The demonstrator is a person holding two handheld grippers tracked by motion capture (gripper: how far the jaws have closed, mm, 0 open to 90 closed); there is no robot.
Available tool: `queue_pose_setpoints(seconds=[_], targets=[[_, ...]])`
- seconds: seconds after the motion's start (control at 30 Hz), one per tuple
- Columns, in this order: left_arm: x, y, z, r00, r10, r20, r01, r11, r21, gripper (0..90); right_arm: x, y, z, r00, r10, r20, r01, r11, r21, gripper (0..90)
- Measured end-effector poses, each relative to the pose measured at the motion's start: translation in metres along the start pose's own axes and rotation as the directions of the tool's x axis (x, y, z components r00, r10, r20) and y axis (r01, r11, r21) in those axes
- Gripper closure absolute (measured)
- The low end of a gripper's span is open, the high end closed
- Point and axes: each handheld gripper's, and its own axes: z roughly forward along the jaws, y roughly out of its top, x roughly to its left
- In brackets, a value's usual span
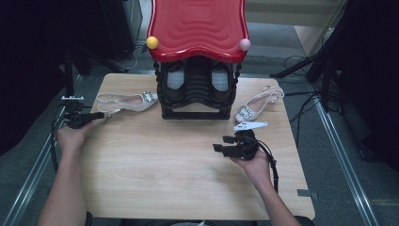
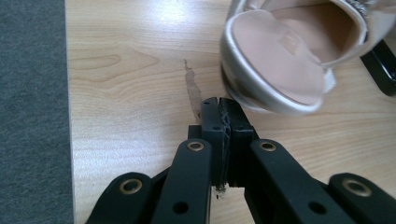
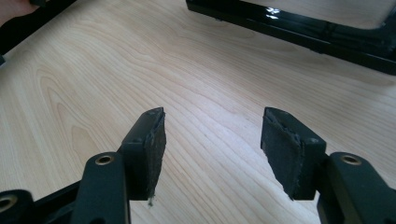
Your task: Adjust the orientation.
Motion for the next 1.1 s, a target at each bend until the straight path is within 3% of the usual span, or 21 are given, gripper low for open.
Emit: queue_pose_setpoints(seconds=[0.2,0.5,0.9,1.1], targets=[[0.000,0.001,0.003,0.9999,0.001,-0.013,-0.001,1.0000,-0.001,89.7,-0.001,-0.003,-0.004,0.9999,0.007,0.010,-0.007,1.000,-0.005,41.5],[-0.003,-0.002,0.002,0.9998,-0.008,0.017,0.008,1.0000,0.006,89.8,-0.001,-0.001,-0.002,0.9999,-0.002,0.011,0.002,1.000,0.001,41.6],[-0.015,-0.007,0.000,0.9996,0.025,0.012,-0.025,0.9995,0.021,89.7,0.001,0.004,0.004,0.9997,-0.024,0.004,0.024,1.000,0.000,41.4],[-0.021,-0.010,-0.001,0.9988,0.028,0.040,-0.029,0.9992,0.028,89.5,0.001,0.006,0.008,0.9995,-0.033,-0.004,0.033,0.999,-0.004,41.0]])
